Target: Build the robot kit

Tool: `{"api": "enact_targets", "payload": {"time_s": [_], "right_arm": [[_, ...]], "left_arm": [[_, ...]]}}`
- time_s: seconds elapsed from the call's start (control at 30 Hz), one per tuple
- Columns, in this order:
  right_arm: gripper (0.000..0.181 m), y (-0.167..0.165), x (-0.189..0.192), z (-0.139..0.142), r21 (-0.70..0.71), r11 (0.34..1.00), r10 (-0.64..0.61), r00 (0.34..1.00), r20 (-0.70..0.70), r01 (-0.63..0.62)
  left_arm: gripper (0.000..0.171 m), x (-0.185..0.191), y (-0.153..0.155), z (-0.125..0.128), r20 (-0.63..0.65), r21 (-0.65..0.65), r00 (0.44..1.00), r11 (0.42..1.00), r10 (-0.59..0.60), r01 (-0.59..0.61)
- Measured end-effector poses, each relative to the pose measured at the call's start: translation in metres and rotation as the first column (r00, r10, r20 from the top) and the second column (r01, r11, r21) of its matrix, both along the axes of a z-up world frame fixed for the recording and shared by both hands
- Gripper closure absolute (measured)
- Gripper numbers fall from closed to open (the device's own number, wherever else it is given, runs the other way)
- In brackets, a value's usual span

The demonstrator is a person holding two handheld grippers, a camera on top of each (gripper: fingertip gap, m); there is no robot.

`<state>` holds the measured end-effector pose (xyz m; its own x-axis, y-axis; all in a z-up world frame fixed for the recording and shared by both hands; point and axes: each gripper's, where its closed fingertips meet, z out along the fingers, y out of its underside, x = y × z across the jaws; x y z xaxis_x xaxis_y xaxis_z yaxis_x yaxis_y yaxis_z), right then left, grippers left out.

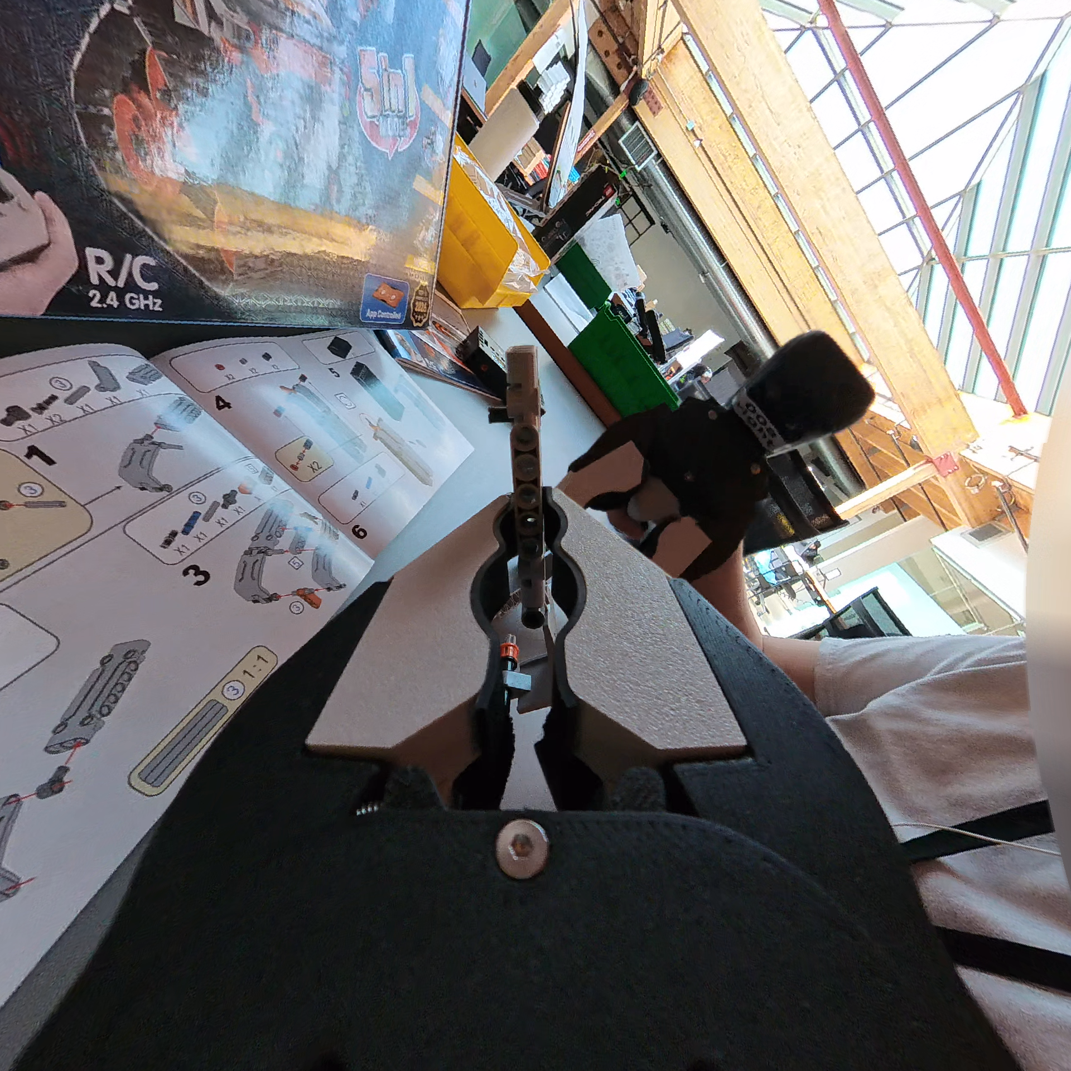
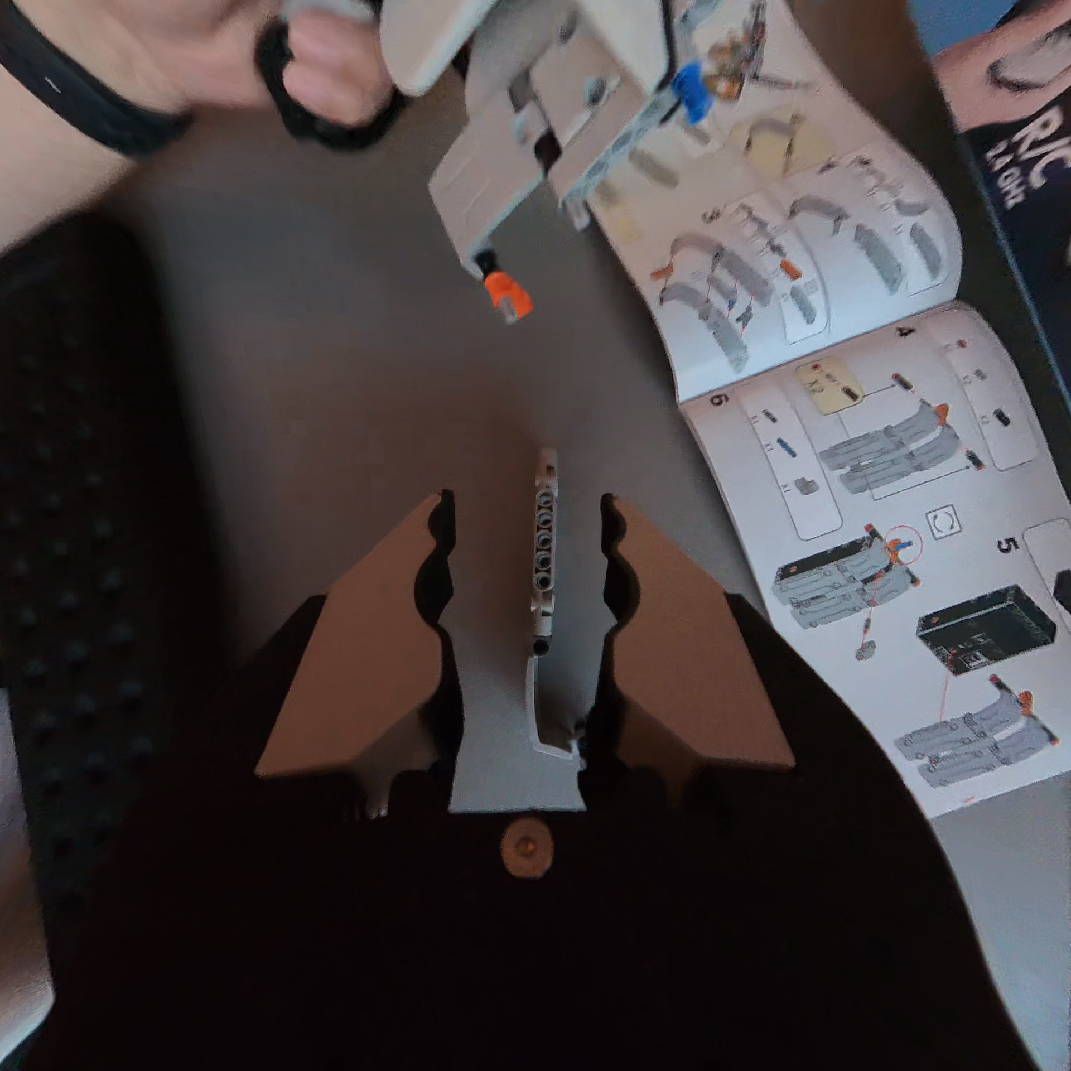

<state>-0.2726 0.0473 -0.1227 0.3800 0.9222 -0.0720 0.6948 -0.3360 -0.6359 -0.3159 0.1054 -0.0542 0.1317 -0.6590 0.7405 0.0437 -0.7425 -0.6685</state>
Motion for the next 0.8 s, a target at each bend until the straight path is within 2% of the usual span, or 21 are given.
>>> {"api": "enact_targets", "payload": {"time_s": [0.07, 0.13, 0.23, 0.3, 0.37, 0.47, 0.53, 0.6, 0.63, 0.7, 0.73, 0.8], "right_arm": [[0.134, 0.002, 0.006, -0.017, 0.041, 0.999, 0.000, 0.990, 0.138, -0.006], [0.142, 0.003, 0.009, -0.027, 0.063, 0.998, 0.014, 0.976, 0.216, -0.028], [0.157, 0.004, 0.008, -0.031, 0.084, 0.995, 0.028, 0.968, 0.248, -0.050], [0.175, 0.003, 0.010, -0.034, 0.095, 0.993, 0.046, 0.961, 0.273, -0.074], [0.176, 0.005, 0.012, -0.033, 0.102, 0.992, 0.048, 0.961, 0.272, -0.078], [0.176, 0.000, 0.008, -0.028, 0.023, 0.999, 0.041, 0.986, 0.162, -0.046], [0.177, 0.009, -0.001, -0.008, 0.027, 1.000, -0.004, 1.000, -0.004, 0.004], [0.177, 0.023, -0.007, 0.019, -0.014, 0.996, -0.088, 0.970, -0.229, 0.087], [0.177, 0.034, -0.006, 0.035, -0.063, 0.986, -0.165, 0.917, -0.362, 0.152], [0.177, 0.047, -0.006, 0.066, -0.246, 0.956, -0.282, 0.728, -0.625, 0.159], [0.177, 0.050, -0.005, 0.080, -0.341, 0.934, -0.334, 0.604, -0.723, 0.108], [0.177, 0.053, -0.004, 0.099, -0.462, 0.886, -0.414, 0.374, -0.830, -0.046]], "left_arm": [[0.167, -0.001, 0.001, -0.001, -0.004, 0.002, 1.000, 1.000, 0.002, -0.002], [0.167, -0.001, 0.000, 0.002, 0.012, 0.006, 1.000, 1.000, -0.002, 0.002], [0.167, -0.001, 0.000, 0.003, 0.023, 0.001, 1.000, 1.000, -0.004, 0.004], [0.167, 0.000, 0.000, 0.000, 0.009, 0.001, 1.000, 1.000, -0.003, 0.003], [0.167, 0.002, -0.002, -0.001, 0.010, -0.004, 1.000, 1.000, -0.016, 0.016], [0.167, 0.004, -0.004, -0.001, 0.031, -0.015, 0.999, 1.000, -0.026, 0.027], [0.167, 0.005, -0.003, 0.000, 0.048, -0.019, 0.999, 0.999, -0.027, 0.027], [0.167, 0.005, -0.004, 0.004, 0.072, -0.012, 0.997, 0.999, -0.029, 0.030], [0.167, 0.005, -0.004, 0.006, 0.082, -0.009, 0.996, 0.999, -0.031, 0.032], [0.167, 0.005, -0.006, 0.012, 0.119, 0.002, 0.992, 0.999, -0.038, 0.038], [0.167, 0.006, -0.007, 0.016, 0.144, 0.006, 0.989, 0.999, -0.045, 0.045], [0.168, 0.007, -0.010, 0.022, 0.180, 0.011, 0.982, 0.998, -0.059, 0.058]]}}
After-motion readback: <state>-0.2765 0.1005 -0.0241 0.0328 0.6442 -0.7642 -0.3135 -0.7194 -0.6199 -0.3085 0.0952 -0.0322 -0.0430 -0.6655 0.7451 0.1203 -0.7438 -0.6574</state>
